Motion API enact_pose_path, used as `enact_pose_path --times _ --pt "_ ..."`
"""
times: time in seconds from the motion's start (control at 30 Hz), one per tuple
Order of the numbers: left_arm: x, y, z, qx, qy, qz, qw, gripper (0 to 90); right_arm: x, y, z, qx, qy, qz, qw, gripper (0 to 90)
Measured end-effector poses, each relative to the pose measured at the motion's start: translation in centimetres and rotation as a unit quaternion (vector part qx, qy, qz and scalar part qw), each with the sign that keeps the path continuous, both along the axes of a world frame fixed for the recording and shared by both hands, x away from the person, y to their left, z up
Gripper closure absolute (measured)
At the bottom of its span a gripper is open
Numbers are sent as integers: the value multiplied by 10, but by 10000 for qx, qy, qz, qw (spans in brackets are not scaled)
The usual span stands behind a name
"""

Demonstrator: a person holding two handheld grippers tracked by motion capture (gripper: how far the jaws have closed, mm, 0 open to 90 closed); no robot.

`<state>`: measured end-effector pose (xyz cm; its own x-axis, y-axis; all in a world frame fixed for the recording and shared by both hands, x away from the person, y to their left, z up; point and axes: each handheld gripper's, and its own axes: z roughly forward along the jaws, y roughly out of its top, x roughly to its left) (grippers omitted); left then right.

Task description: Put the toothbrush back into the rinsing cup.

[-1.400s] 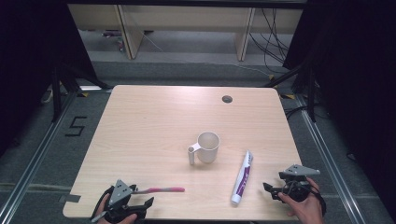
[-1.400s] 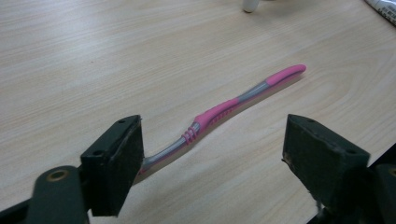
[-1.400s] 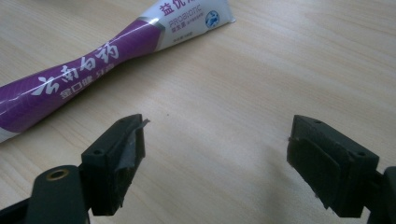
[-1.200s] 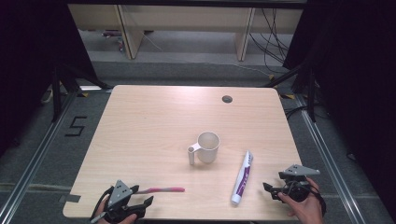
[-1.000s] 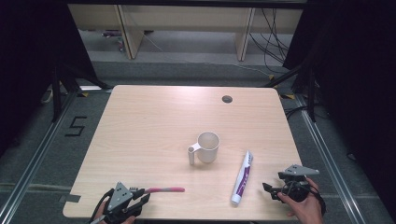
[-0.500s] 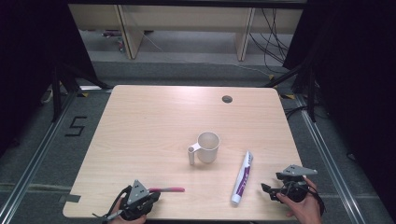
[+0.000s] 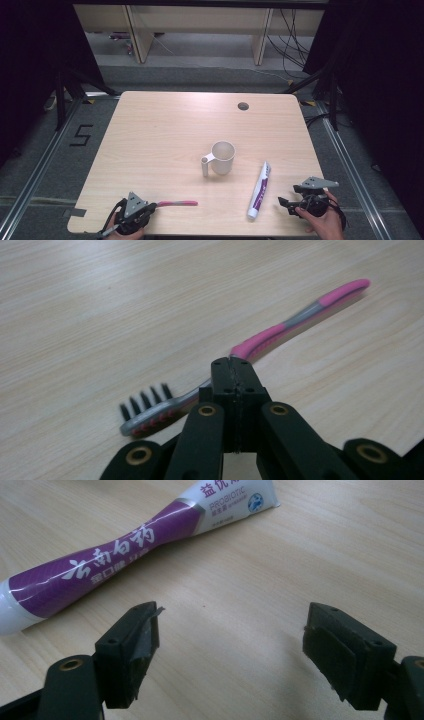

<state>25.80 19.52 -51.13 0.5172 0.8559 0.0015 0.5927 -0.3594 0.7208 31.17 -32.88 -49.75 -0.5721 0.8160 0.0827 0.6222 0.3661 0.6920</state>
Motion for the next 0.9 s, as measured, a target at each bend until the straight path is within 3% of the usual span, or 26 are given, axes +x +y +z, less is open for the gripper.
enact_pose_path --times 0.23,0.37,0.7,0.83,0.9 --pt "8 11 -2 106 -12 101 9999 899 0 0 0 14 12 -2 10000 234" --pt "21 12 -1 182 -103 185 9996 898 1 -1 -1 -8 -18 13 10000 234" --pt "71 -7 2 199 -174 255 9993 897 1 -2 -1 -9 58 -76 10000 234" --pt "89 -15 4 182 -105 254 9995 898 2 -3 -2 45 16 3 10000 234" --pt "97 -21 5 179 -94 254 9995 898 0 -3 -1 33 83 -86 9999 234"
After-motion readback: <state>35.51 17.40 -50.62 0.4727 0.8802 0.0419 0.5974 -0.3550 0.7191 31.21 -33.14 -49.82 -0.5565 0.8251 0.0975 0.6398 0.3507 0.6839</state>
